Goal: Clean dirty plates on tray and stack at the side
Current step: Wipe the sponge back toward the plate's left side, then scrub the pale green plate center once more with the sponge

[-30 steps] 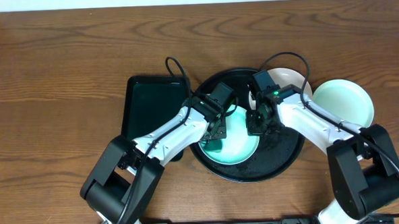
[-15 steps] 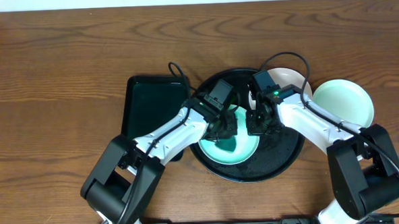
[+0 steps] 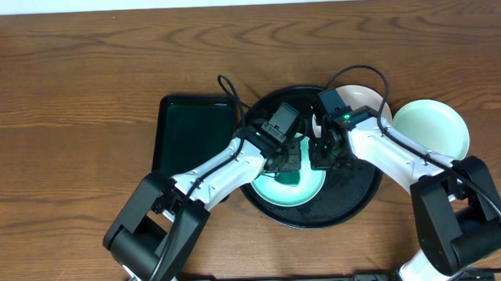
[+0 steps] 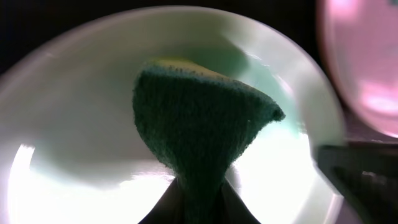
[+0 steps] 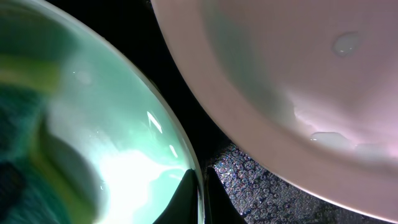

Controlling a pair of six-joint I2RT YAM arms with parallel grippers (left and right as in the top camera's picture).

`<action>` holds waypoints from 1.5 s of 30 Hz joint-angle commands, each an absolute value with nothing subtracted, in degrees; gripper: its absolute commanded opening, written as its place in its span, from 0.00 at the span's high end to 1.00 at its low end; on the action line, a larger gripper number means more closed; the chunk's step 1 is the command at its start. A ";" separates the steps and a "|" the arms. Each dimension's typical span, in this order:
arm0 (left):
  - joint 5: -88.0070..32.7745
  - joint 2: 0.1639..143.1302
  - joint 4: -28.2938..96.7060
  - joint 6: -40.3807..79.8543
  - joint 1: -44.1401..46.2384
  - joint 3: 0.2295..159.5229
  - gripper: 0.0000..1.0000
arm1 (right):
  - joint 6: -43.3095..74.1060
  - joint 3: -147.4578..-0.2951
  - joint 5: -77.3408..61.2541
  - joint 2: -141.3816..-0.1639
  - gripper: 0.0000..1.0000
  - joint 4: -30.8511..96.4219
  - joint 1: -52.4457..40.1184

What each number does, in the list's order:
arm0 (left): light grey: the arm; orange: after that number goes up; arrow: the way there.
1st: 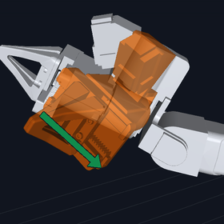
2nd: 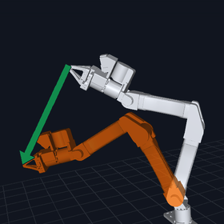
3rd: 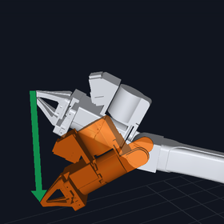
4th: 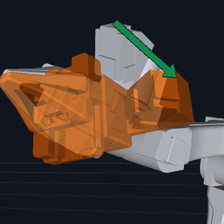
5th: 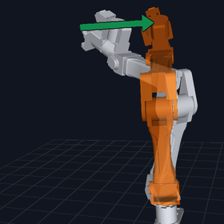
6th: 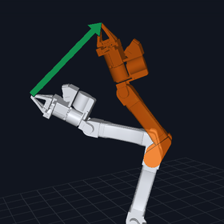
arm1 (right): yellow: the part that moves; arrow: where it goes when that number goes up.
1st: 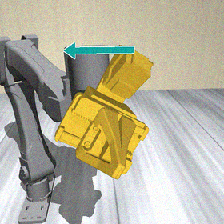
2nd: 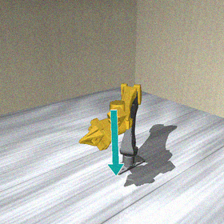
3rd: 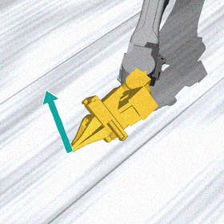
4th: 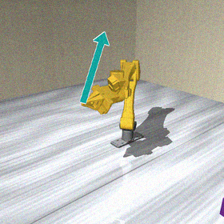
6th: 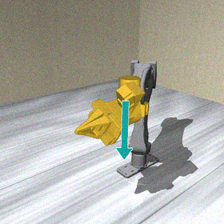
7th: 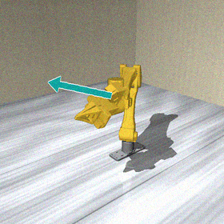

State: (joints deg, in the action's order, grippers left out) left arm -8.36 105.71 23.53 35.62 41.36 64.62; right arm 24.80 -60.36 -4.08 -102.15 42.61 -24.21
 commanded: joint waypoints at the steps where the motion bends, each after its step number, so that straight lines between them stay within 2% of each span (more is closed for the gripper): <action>1: 1.96 106.52 26.37 31.68 39.57 63.99 0.86 | 25.02 -60.20 -3.51 -102.02 0.99 42.52 -24.49; 9: 3.18 106.52 35.62 31.79 35.48 63.99 0.85 | 25.02 -60.20 -3.51 -102.02 0.99 42.48 -24.49; 14: -3.88 106.52 37.26 31.79 36.16 63.99 0.85 | 25.02 -60.20 -3.51 -102.02 0.99 42.46 -24.49; 20: -9.87 106.52 34.61 37.08 38.96 63.99 0.85 | 25.02 -60.20 -3.51 -102.02 0.99 42.44 -24.49; 27: -12.67 106.52 24.60 39.13 44.16 63.99 0.86 | 25.02 -60.20 -3.51 -102.02 0.99 42.44 -24.49; 35: -8.45 106.52 19.42 38.11 46.89 63.99 0.85 | 25.02 -60.20 -3.51 -102.02 0.99 42.46 -24.49; 42: 2.11 106.52 24.77 35.83 45.39 63.99 0.85 | 25.02 -60.20 -3.51 -102.02 0.99 42.46 -24.49; 45: 2.81 106.52 27.49 35.83 43.33 63.99 0.85 | 25.02 -60.20 -3.51 -102.02 0.99 42.44 -24.49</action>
